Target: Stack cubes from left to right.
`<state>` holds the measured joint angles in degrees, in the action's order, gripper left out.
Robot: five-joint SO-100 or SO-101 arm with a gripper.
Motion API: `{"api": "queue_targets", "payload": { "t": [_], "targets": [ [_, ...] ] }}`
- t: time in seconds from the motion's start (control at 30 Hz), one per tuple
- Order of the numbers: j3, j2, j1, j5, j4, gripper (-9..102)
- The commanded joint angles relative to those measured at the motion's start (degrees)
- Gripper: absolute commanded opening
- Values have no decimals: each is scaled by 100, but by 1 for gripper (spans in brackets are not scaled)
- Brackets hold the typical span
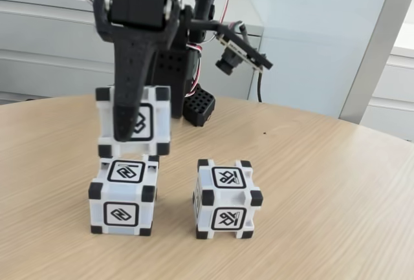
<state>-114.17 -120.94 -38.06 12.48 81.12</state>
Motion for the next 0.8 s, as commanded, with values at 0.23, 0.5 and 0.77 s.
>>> {"api": "queue_targets", "payload": {
  "t": [0.23,0.5,0.77],
  "targets": [
    [35,-53,-562,264,-70,11],
    [35,-53,-457,272,-70,11],
    [18,-53,-457,431,-70,11]
  ]
}}
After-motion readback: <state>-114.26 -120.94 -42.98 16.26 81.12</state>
